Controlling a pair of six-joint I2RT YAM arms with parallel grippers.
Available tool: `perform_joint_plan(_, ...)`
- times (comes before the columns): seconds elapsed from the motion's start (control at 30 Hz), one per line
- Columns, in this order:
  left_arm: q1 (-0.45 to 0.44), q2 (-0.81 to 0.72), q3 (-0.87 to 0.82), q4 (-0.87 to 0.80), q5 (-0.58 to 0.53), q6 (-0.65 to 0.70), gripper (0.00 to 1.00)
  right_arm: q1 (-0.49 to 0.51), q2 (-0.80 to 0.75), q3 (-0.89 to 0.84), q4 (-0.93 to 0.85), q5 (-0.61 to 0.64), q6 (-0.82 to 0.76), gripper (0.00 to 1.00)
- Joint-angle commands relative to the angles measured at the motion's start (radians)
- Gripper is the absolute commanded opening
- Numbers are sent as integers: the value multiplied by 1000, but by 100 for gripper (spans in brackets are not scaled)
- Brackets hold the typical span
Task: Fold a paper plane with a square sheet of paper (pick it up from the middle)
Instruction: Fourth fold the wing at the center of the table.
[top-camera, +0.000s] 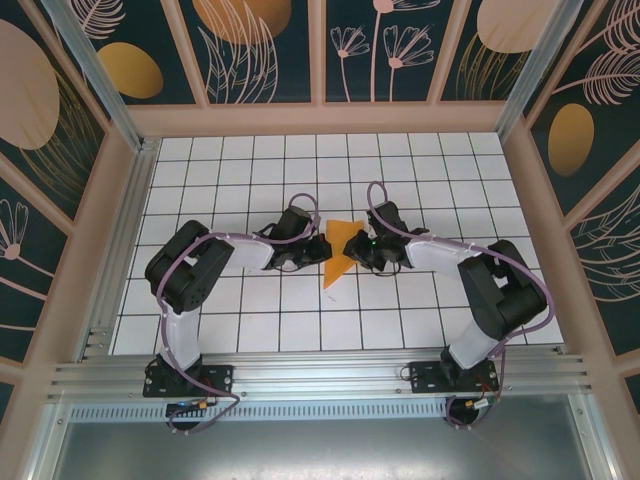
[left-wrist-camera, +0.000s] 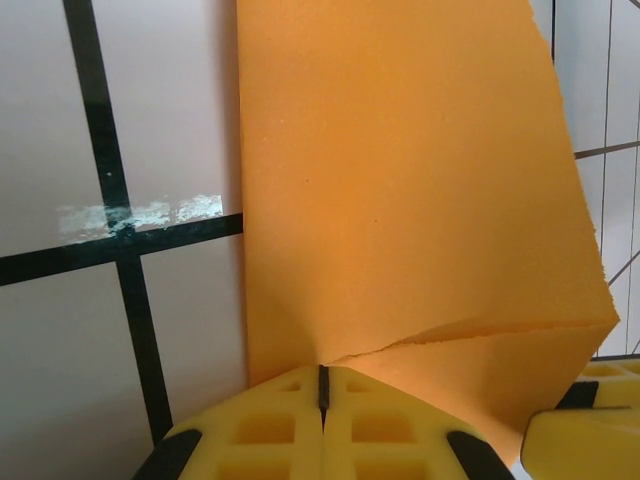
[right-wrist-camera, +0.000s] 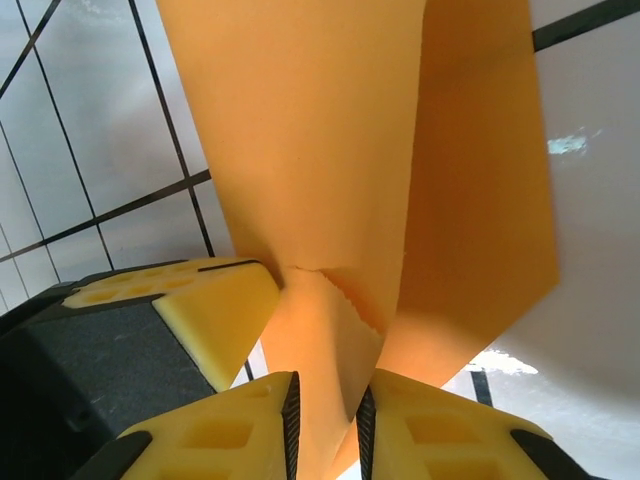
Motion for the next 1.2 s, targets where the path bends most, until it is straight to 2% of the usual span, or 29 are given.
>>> perform_joint_plan(0.0, -2, 57, -5, -91, -24, 25, 0, -12, 14, 4, 30, -42, -13, 24)
perform_joint_plan(0.1, -1, 60, 28, -102, -20, 29, 0, -15, 23, 8, 62, -56, -9, 20)
perform_joint_plan(0.33, -2, 65, 29, -105, -16, 30, 0, -15, 46, 24, 105, -94, -13, 20)
perform_joint_plan(0.73, 4, 82, 7, -54, 32, -18, 0, -20, 59, -20, 254, -178, -47, 33)
perform_joint_plan(1.0, 39, 90, -77, 82, 124, -118, 0, -31, 98, -52, 342, -216, -40, 25)
perform_joint_plan(1.17, 53, 101, -96, 109, 148, -153, 0, -41, 108, -86, 435, -237, -26, 26)
